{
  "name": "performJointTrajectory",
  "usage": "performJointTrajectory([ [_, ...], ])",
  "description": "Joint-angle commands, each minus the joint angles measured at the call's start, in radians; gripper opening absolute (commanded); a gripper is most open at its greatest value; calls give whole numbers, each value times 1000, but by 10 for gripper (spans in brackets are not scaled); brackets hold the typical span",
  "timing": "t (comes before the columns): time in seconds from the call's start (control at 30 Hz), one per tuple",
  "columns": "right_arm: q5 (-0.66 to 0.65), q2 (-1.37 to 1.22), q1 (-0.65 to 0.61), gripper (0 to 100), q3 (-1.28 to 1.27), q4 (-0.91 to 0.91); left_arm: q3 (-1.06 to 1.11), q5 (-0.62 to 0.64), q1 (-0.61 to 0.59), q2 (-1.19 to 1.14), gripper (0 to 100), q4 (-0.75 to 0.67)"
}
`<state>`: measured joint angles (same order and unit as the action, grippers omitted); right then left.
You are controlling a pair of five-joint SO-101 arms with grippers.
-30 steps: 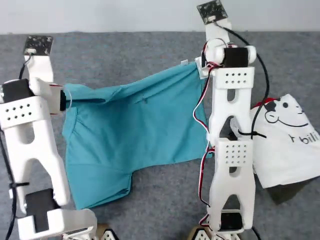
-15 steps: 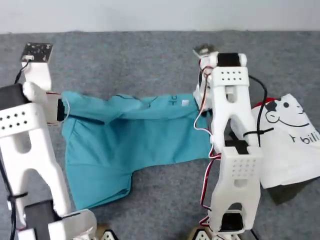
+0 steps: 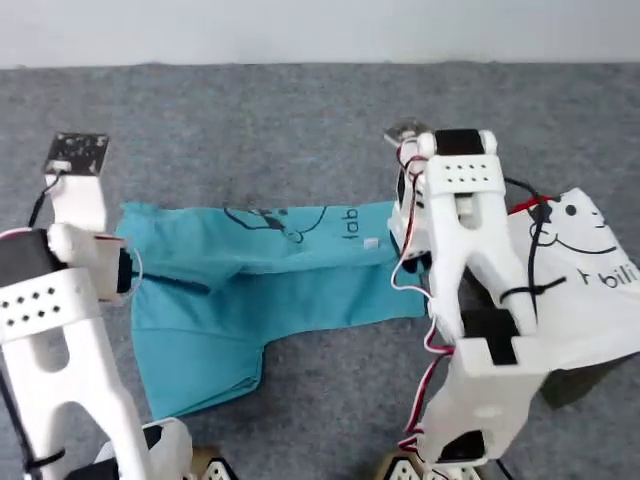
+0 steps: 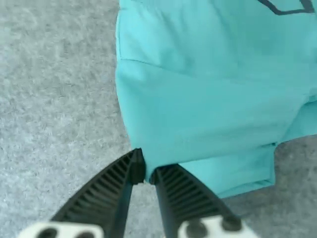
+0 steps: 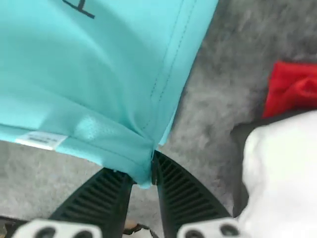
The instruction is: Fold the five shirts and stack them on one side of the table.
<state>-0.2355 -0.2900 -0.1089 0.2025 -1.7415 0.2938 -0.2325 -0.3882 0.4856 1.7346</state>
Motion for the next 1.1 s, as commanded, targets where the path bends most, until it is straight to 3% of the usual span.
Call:
performJointTrajectory([
  [0.0,3,87,1,9,-124,54,48,-75,-29,29,13,17],
  [0.13,3,107,2,9,-239,145,137,-157,-28,28,13,-8],
  [0.47,2,102,5,9,-267,176,302,-181,-28,29,13,-75],
  [1.07,2,107,54,9,-321,177,354,-330,-29,29,13,21],
])
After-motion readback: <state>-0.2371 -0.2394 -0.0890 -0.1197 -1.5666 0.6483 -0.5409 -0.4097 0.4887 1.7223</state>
